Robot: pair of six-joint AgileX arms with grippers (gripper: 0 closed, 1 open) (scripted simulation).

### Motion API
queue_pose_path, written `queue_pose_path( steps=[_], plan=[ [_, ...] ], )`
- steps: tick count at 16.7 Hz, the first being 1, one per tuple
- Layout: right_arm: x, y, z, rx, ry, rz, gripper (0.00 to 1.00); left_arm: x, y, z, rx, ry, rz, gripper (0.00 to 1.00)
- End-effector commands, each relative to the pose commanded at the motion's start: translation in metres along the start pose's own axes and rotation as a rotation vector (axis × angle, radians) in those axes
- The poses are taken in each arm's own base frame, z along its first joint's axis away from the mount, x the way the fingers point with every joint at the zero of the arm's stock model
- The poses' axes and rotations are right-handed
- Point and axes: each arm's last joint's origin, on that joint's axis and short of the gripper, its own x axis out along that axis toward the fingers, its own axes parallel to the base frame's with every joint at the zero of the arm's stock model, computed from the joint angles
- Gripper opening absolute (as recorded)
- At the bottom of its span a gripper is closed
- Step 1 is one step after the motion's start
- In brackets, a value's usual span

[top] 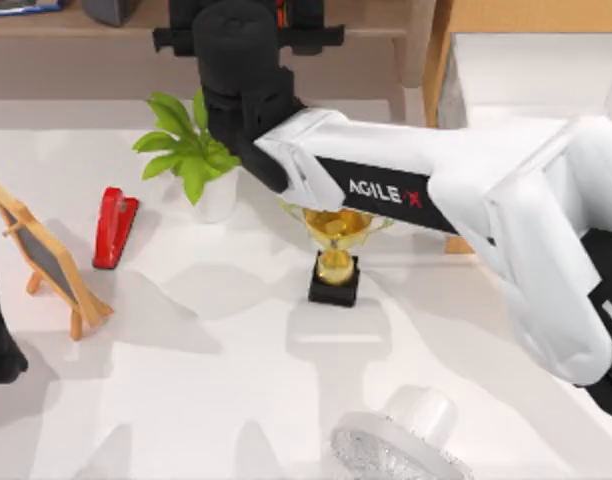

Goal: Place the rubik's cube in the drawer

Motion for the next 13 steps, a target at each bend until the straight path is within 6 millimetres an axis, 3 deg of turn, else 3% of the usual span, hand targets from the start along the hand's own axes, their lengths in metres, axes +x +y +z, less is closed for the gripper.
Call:
queue_pose_path(
  steps=[9, 13],
  plan=[
    [-0.021, 0.002, 0.021, 0.003, -0.001, 0.004, 0.00, 0.000, 0.000, 0.000, 0.000, 0.000, 0.000, 1.00],
    [-0.019, 0.000, 0.020, 0.004, -0.001, 0.001, 0.00, 0.000, 0.000, 0.000, 0.000, 0.000, 0.000, 1.00]
  ],
)
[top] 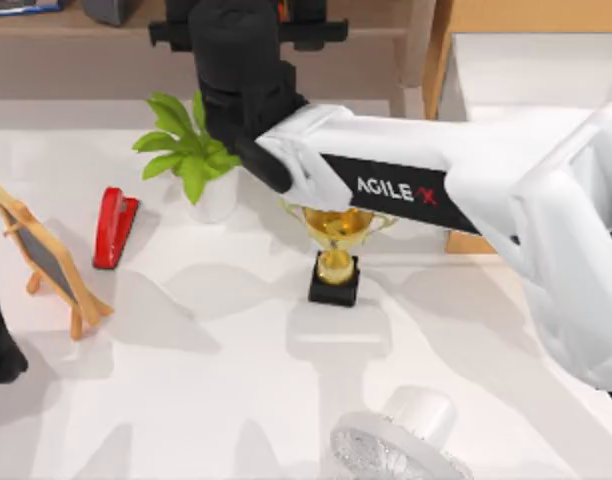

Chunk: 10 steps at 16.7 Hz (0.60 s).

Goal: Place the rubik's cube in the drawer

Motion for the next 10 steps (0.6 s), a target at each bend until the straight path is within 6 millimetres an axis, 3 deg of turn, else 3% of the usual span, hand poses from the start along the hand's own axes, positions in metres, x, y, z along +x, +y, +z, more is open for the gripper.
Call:
queue_pose_path(
  steps=[4, 10],
  plan=[
    [-0.003, 0.000, 0.011, -0.003, 0.017, 0.019, 0.00, 0.000, 0.000, 0.000, 0.000, 0.000, 0.000, 1.00],
    [-0.019, -0.010, 0.055, -0.087, 0.189, 0.120, 0.00, 0.000, 0.000, 0.000, 0.000, 0.000, 0.000, 1.00]
  ],
)
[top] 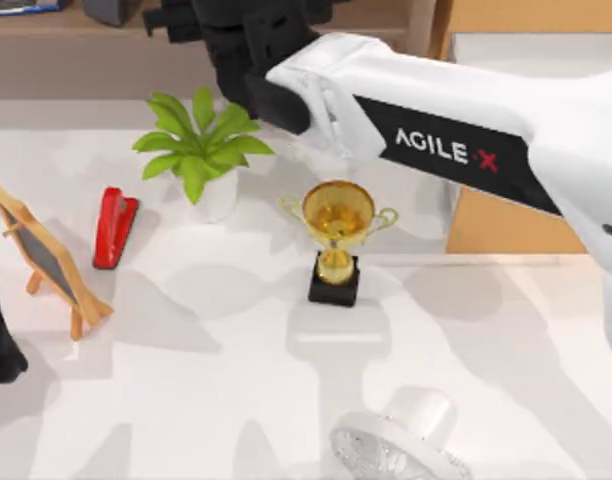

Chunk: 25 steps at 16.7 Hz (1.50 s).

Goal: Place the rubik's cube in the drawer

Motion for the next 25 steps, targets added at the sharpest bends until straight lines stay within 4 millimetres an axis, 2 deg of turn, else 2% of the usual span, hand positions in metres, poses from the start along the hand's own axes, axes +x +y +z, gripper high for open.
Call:
queue_pose_path(
  steps=[4, 8, 12, 16, 19, 21, 23, 25],
  plan=[
    [-0.022, -0.024, 0.022, -0.086, 0.208, 0.068, 0.00, 0.000, 0.000, 0.000, 0.000, 0.000, 0.000, 1.00],
    [-0.041, -0.062, 0.040, -0.150, 0.455, 0.111, 0.00, 0.000, 0.000, 0.000, 0.000, 0.000, 0.000, 1.00],
    [-0.048, -0.116, 0.053, -0.152, 0.696, 0.109, 0.00, 0.000, 0.000, 0.000, 0.000, 0.000, 0.000, 1.00],
    [-0.033, -0.188, 0.057, -0.073, 0.893, 0.048, 0.00, 0.000, 0.000, 0.000, 0.000, 0.000, 0.000, 1.00],
    [-0.009, -0.242, 0.041, 0.011, 1.030, -0.008, 0.00, 0.000, 0.000, 0.000, 0.000, 0.000, 0.000, 1.00],
    [0.009, -0.271, 0.018, 0.064, 1.130, -0.030, 0.00, 0.000, 0.000, 0.000, 0.000, 0.000, 0.000, 1.00],
    [0.026, -0.292, -0.009, 0.109, 1.228, -0.037, 0.00, 0.000, 0.000, 0.000, 0.000, 0.000, 0.000, 1.00],
    [0.039, -0.303, -0.036, 0.142, 1.312, -0.033, 0.00, 0.000, 0.000, 0.000, 0.000, 0.000, 0.000, 1.00]
  ],
)
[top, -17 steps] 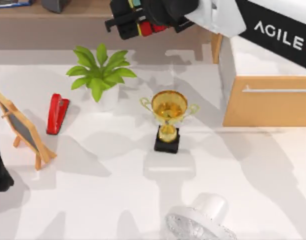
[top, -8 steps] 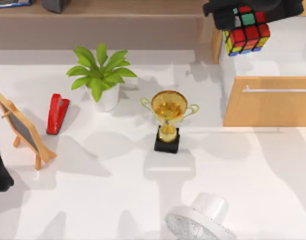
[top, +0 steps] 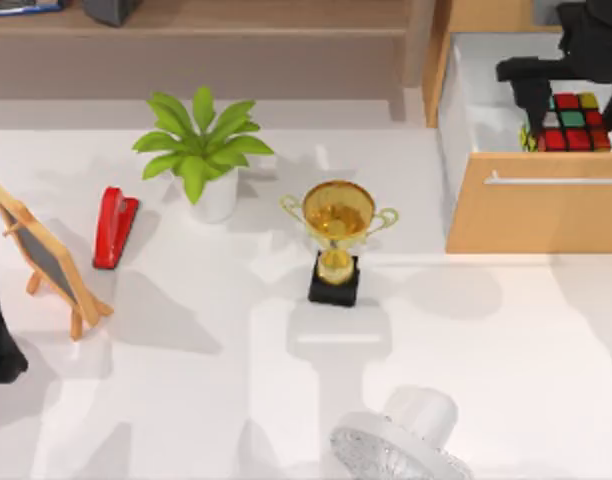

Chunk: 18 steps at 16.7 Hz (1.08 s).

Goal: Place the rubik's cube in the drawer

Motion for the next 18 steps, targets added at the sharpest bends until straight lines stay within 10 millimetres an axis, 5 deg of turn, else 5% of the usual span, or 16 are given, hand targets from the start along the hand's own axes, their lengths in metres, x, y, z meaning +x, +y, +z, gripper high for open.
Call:
queue_pose_path(
  steps=[3, 8, 18],
  plan=[
    [0.022, -0.005, 0.003, 0.010, 0.066, 0.015, 0.00, 0.000, 0.000, 0.000, 0.000, 0.000, 0.000, 1.00],
    [0.022, -0.005, 0.003, 0.010, 0.066, 0.015, 0.00, 0.000, 0.000, 0.000, 0.000, 0.000, 0.000, 1.00],
    [0.022, -0.005, 0.003, 0.010, 0.066, 0.015, 0.75, 0.000, 0.000, 0.000, 0.000, 0.000, 0.000, 1.00]
  ],
)
